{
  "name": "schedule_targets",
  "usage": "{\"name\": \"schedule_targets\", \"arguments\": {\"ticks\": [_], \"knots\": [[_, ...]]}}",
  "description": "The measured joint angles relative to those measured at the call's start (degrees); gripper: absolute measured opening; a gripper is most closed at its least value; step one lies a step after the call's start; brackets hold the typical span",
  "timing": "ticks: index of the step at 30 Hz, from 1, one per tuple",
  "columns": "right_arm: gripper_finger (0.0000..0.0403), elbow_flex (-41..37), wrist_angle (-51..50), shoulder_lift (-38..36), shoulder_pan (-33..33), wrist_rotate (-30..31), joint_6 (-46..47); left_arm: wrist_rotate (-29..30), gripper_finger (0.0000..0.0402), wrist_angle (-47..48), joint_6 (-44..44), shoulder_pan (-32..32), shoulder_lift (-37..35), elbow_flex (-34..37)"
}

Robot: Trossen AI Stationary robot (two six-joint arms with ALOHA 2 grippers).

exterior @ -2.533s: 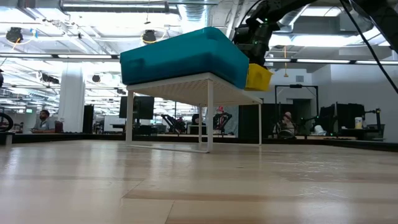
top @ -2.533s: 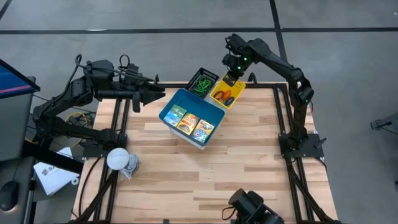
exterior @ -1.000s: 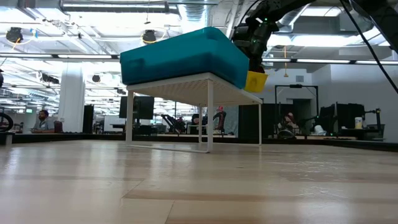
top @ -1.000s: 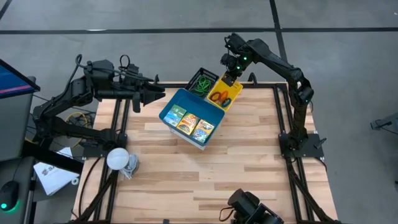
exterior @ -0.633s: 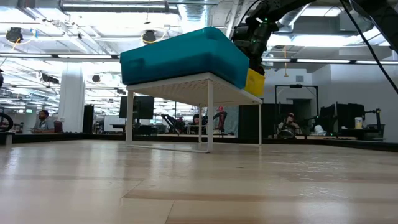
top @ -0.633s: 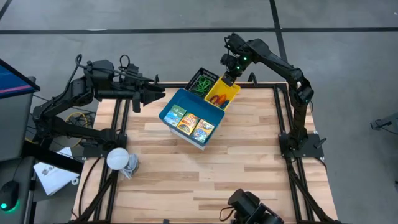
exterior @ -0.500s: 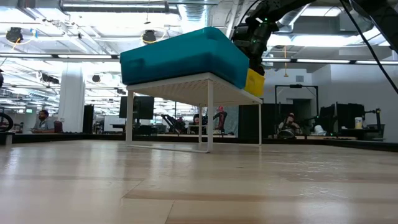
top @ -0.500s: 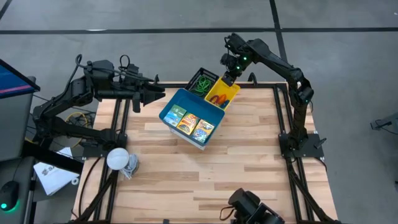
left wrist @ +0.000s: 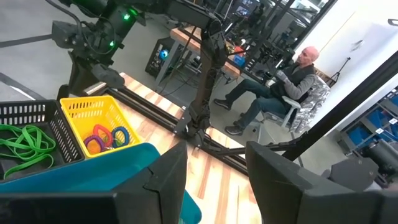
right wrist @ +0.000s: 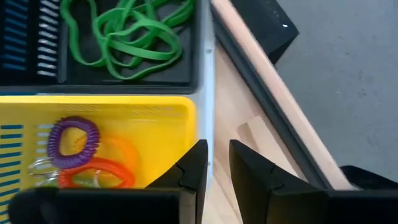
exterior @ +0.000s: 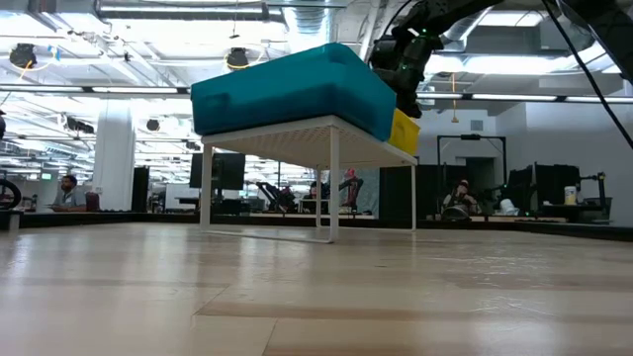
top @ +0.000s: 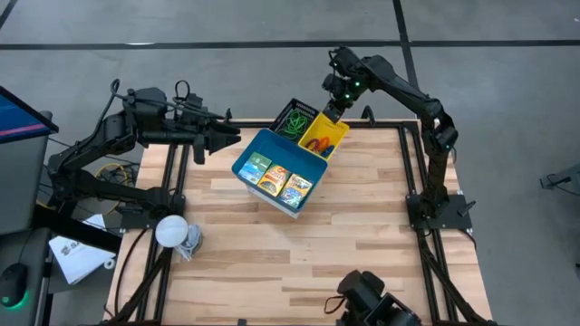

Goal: Pick & Place Office Desk Supplies
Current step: Return to Home Position

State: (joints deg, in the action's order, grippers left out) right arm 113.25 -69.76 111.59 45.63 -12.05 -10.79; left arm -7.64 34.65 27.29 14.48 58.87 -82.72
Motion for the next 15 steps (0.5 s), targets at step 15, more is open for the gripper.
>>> {"name": "schedule_targets", "arguments": {"ticks": [15], "knots": [[0.0064, 7.37, -11.94, -1.47, 5.08, -2.78, -1.68, 3.02, 0.0159, 9.95, -9.93, 0.86, -2.85, 0.0]]}}
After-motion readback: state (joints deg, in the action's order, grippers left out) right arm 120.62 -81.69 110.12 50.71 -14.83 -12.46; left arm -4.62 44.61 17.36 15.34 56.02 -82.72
